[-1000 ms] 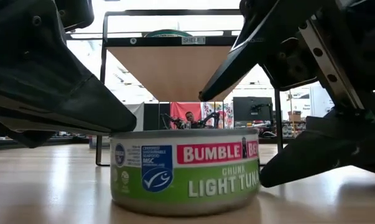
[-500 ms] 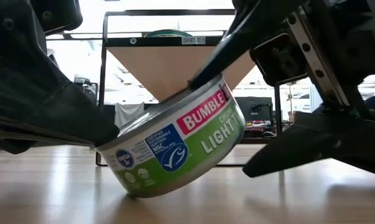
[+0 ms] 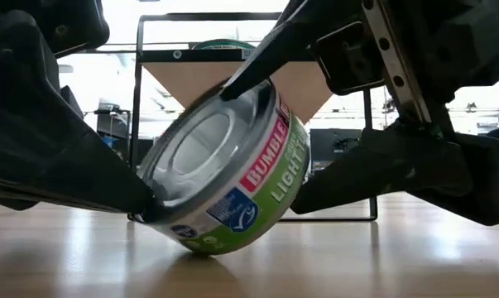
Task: Stack canned seafood by type on shelf
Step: Stack the green tuna can on top of the green tuna can on the shelf
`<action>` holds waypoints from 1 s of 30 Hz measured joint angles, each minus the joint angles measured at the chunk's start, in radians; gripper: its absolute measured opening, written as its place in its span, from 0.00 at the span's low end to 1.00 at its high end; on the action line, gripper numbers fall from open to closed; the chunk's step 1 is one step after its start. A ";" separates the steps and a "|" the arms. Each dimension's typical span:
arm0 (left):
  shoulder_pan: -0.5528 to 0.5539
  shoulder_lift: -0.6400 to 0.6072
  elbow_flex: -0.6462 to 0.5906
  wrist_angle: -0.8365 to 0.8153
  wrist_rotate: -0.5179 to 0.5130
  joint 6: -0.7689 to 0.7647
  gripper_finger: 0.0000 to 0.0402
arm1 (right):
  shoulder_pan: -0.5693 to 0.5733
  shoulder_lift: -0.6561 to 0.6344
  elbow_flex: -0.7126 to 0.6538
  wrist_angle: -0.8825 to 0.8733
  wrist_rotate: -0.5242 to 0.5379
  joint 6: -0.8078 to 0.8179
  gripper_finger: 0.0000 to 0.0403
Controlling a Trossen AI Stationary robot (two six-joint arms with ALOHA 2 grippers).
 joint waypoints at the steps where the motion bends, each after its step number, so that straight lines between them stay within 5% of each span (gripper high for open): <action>1: 0.000 0.000 0.000 0.000 0.000 0.000 0.00 | 0.000 0.000 0.000 0.000 0.000 -0.006 0.69; 16: 0.000 0.001 0.000 -0.004 -0.002 0.000 0.00 | -0.002 0.001 0.015 -0.025 -0.001 -0.167 0.52; 25: 0.000 -0.001 0.000 -0.037 -0.005 -0.009 0.00 | 0.002 0.001 0.134 -0.346 -0.062 -0.282 0.55; 30: 0.000 -0.002 0.000 -0.041 -0.006 -0.011 0.00 | 0.016 0.002 0.241 -0.505 -0.008 -0.434 0.56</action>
